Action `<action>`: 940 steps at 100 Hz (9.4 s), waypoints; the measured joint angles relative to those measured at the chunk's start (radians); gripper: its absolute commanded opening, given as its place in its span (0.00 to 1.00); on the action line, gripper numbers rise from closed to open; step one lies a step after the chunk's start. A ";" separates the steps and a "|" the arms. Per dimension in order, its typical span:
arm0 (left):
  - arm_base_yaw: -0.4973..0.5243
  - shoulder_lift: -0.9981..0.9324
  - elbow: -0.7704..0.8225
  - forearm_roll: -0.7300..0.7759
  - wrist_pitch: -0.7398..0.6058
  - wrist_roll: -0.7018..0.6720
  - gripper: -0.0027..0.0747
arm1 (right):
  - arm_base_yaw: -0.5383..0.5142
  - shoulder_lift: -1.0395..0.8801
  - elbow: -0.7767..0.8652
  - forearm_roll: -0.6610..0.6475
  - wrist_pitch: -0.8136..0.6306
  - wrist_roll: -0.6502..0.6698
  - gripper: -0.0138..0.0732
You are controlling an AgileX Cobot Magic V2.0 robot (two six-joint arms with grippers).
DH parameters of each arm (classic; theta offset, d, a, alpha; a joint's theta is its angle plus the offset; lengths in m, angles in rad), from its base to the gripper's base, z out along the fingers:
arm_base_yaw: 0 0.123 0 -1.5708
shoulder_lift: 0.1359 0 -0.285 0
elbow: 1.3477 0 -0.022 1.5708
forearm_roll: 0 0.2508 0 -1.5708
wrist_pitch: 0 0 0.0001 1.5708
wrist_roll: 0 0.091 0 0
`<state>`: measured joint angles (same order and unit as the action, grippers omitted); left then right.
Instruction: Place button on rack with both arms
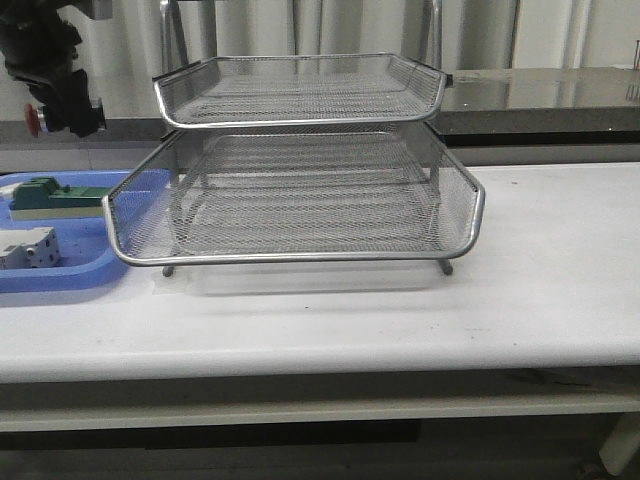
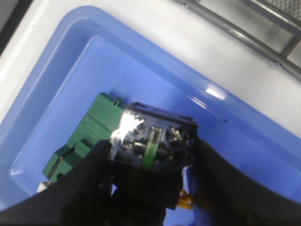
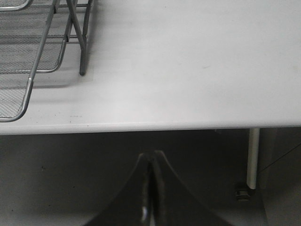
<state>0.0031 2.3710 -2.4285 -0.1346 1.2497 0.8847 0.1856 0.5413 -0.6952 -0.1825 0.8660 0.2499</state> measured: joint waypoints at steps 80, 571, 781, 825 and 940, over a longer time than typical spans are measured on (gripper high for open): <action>-0.040 -0.590 0.499 0.005 0.009 -0.124 0.14 | 0.000 0.000 0.000 0.000 0.000 0.000 0.08; -0.073 -2.088 2.149 -0.297 -0.983 -0.402 0.04 | 0.000 0.000 0.000 0.000 0.000 0.000 0.08; -0.071 -2.088 2.149 -0.297 -0.983 -0.402 0.04 | 0.537 1.091 -0.309 0.398 -0.263 -0.299 0.08; -0.071 -2.088 2.149 -0.297 -0.983 -0.402 0.04 | 0.567 1.206 -0.447 0.227 -0.265 -0.328 0.08; -0.071 -2.088 2.149 -0.297 -0.983 -0.402 0.04 | 0.381 1.394 -0.749 0.068 -0.254 -0.328 0.08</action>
<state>-0.0678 0.2834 -0.2794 -0.4317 0.2663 0.4823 0.5661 1.9351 -1.4437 -0.1141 0.6118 -0.0779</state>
